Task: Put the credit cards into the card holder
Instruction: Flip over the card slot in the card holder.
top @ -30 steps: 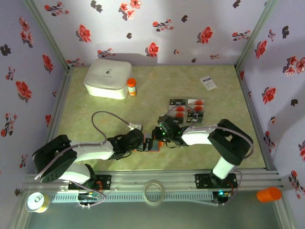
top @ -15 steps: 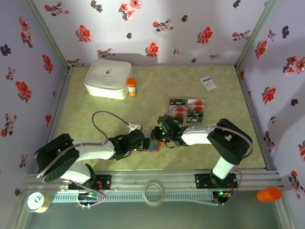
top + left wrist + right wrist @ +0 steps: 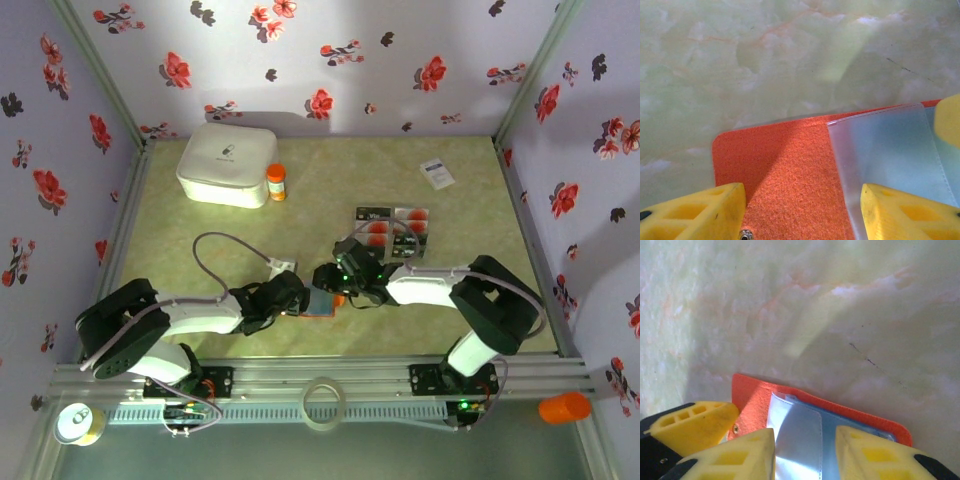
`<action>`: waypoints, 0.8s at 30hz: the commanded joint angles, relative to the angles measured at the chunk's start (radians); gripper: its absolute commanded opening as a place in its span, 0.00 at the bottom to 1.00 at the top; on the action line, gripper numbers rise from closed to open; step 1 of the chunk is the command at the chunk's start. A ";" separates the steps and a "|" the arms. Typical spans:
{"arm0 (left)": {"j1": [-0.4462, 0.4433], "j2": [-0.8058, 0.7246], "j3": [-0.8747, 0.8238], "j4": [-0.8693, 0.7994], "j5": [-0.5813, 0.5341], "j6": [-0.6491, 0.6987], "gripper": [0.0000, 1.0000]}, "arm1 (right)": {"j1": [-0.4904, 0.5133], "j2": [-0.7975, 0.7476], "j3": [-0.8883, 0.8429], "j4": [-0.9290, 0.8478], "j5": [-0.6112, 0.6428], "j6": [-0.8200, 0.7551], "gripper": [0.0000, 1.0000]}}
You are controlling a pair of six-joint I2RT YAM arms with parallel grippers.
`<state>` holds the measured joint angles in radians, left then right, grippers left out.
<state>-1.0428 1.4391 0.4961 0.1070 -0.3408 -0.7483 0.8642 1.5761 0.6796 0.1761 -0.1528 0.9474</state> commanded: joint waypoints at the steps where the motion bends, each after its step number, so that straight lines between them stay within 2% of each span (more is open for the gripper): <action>1: -0.005 0.043 -0.029 -0.033 0.068 -0.004 0.62 | -0.007 -0.018 0.014 -0.052 0.029 -0.012 0.42; 14: -0.005 0.032 -0.031 -0.031 0.069 -0.006 0.62 | -0.008 0.074 0.037 0.052 -0.078 0.026 0.42; 24: -0.005 0.011 -0.033 -0.038 0.062 -0.005 0.69 | -0.011 0.081 0.050 0.088 -0.123 0.049 0.31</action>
<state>-1.0428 1.4376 0.4961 0.1127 -0.3347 -0.7486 0.8608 1.6459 0.7013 0.2359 -0.2470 0.9794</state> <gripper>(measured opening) 0.682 0.319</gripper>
